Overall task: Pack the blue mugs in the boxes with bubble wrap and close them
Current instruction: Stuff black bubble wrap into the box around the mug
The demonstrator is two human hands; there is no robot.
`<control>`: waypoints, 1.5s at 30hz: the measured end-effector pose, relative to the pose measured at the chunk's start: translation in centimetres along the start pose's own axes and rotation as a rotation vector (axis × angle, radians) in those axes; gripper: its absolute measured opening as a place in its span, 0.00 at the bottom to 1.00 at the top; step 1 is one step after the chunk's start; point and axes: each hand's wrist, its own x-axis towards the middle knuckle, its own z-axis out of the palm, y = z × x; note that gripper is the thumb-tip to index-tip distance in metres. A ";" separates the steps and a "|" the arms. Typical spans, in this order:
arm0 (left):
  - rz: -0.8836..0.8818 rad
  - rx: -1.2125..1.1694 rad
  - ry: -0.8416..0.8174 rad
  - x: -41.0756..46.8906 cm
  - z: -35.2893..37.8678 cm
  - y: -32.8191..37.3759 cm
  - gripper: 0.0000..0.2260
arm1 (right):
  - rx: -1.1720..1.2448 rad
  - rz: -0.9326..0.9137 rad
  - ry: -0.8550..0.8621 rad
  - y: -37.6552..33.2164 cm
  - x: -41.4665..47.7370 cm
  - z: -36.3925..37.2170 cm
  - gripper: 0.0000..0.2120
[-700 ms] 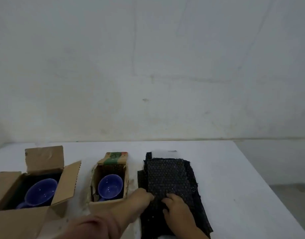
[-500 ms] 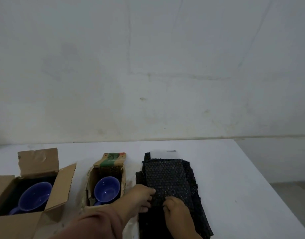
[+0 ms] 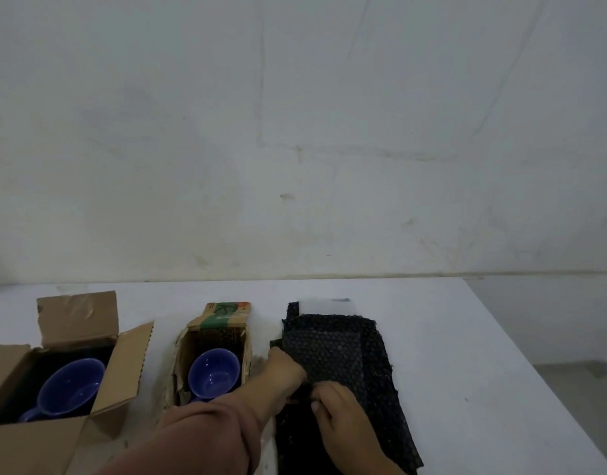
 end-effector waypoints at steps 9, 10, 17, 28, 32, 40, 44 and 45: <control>0.350 -0.207 0.017 -3.1 -3.3 3.7 0.24 | 0.181 0.115 0.144 -2.9 2.7 -3.3 0.12; 0.380 -0.203 -0.018 -3.4 -3.9 4.1 0.26 | 0.240 0.161 0.192 -3.1 3.3 -3.7 0.10; 0.487 -0.323 -0.115 -5.5 -8.2 5.0 0.29 | 0.852 0.496 0.213 -5.7 6.4 -6.3 0.14; 0.529 -0.074 0.238 -7.0 -14.5 2.5 0.15 | 0.429 0.235 0.009 -11.5 8.4 -6.6 0.20; 0.513 0.396 0.165 -8.0 -16.4 2.2 0.12 | 0.046 0.078 0.074 -13.5 9.1 -6.7 0.10; 0.597 0.636 0.035 -9.9 -16.9 3.6 0.10 | 0.017 -0.119 -0.051 -18.2 10.5 -7.1 0.15; 0.465 0.047 0.057 -9.5 -17.4 3.0 0.06 | 0.552 0.179 0.016 -18.1 10.7 -6.1 0.21; 0.394 -0.145 0.010 -9.4 -17.5 2.7 0.07 | 0.733 0.310 -0.054 -17.6 10.5 -5.6 0.28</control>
